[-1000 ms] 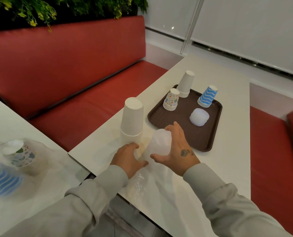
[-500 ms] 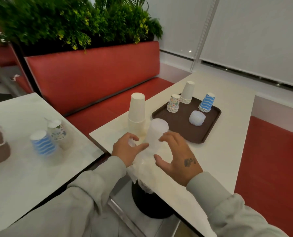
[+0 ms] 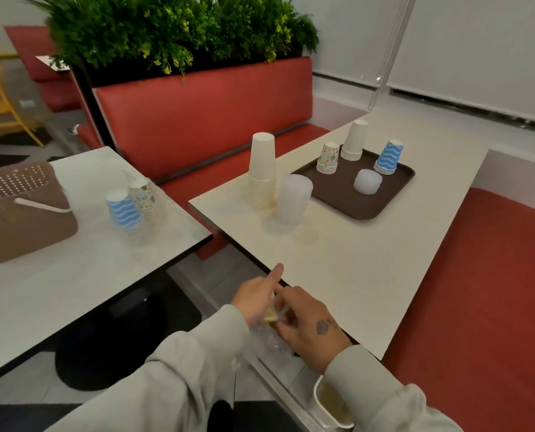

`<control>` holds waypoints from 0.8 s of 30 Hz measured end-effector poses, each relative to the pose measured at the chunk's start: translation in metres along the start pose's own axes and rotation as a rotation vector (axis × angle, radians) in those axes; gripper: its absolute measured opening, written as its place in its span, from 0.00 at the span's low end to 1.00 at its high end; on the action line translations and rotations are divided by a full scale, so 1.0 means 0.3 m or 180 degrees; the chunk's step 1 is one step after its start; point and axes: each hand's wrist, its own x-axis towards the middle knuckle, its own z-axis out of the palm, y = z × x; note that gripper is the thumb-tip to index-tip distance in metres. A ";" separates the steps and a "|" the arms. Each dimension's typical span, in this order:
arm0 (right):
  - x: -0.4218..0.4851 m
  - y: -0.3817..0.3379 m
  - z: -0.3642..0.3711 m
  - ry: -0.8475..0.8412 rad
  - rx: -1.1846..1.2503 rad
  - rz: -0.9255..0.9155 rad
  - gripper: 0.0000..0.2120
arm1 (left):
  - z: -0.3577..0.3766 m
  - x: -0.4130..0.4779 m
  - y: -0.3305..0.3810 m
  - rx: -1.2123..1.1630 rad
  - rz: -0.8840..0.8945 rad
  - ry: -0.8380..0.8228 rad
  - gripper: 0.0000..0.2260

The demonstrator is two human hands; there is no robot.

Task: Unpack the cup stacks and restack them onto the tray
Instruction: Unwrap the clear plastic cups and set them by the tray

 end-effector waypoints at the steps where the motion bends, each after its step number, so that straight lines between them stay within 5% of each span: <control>1: -0.009 0.003 0.008 0.0017 -0.0046 0.0015 0.17 | 0.002 -0.011 -0.013 0.0052 -0.0103 -0.0134 0.27; 5: -0.046 0.011 0.055 0.0077 0.0001 0.0303 0.11 | -0.006 -0.042 -0.088 -0.0811 -0.0989 -0.0793 0.34; 11: -0.093 0.023 0.159 0.0099 0.0449 0.0804 0.09 | -0.008 -0.003 -0.165 -0.0980 -0.0858 -0.0673 0.24; 14: -0.094 0.032 0.208 -0.0057 0.0526 0.1065 0.17 | -0.011 0.067 -0.196 -0.0692 -0.0914 -0.0517 0.32; 24: -0.065 0.152 0.384 0.0185 0.0558 0.1997 0.09 | -0.033 0.248 -0.400 -0.1147 -0.1253 -0.1345 0.18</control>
